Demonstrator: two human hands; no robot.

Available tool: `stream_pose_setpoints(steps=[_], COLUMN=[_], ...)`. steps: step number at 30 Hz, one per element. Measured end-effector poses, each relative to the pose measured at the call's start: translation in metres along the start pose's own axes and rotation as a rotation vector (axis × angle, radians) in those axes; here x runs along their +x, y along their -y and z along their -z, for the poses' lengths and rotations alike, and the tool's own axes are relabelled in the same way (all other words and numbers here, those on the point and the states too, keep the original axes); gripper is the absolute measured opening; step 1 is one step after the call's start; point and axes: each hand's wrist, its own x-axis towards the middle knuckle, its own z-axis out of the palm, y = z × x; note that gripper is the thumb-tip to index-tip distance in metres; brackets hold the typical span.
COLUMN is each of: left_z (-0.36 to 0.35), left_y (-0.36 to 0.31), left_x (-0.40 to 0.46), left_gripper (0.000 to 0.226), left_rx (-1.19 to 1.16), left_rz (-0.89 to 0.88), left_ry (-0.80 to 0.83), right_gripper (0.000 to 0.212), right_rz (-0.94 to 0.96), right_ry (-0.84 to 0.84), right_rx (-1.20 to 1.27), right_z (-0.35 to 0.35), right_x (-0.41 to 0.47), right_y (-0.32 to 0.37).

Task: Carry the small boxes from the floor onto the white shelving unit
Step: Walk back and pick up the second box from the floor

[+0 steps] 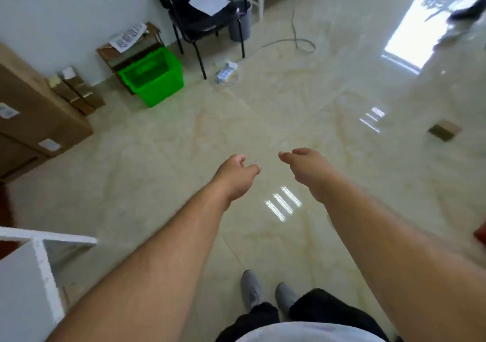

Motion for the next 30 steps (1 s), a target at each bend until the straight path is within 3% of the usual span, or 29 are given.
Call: stream_pose_setpoints(steps=[2, 8, 13, 16, 19, 22, 24, 27, 30], left_z=[-0.015, -0.076, -0.141, -0.182, -0.221, -0.254, -0.272, -0.294, -0.315], left_y=[-0.018, -0.077, -0.136, -0.175, -0.214, -0.247, -0.266, -0.293, -0.319], left_x=[0.015, 0.054, 0.083, 0.101, 0.115, 0.129, 0.14, 0.161, 0.188], left_gripper=[0.077, 0.076, 0.075, 0.076, 0.076, 0.075, 0.075, 0.075, 0.075], left_rx=[0.033, 0.135, 0.211, 0.247, 0.275, 0.286, 0.295, 0.325, 0.348], left_rz=[-0.034, -0.109, -0.153, -0.165, -0.186, -0.195, -0.196, -0.212, -0.223], left_ry=[0.06, 0.235, 0.334, 0.364, 0.393, 0.43, 0.457, 0.48, 0.502], right_gripper=[0.081, 0.091, 0.081, 0.092, 0.079, 0.082, 0.068, 0.09, 0.072], right_rz=[-0.033, -0.079, -0.119, -0.139, -0.126, -0.136, -0.131, -0.166, -0.164], right_ry=[-0.083, -0.206, -0.263, -0.298, -0.343, -0.38, -0.401, -0.433, -0.42], right_rx=[0.041, 0.171, 0.257, 0.306, 0.352, 0.38, 0.382, 0.404, 0.454], right_z=[0.021, 0.09, 0.16, 0.211, 0.258, 0.297, 0.318, 0.347, 0.373], right_x=[0.008, 0.031, 0.059, 0.082, 0.102, 0.12, 0.13, 0.147, 0.168], right_y=[-0.004, -0.017, -0.023, -0.027, -0.029, -0.031, -0.029, -0.026, -0.015])
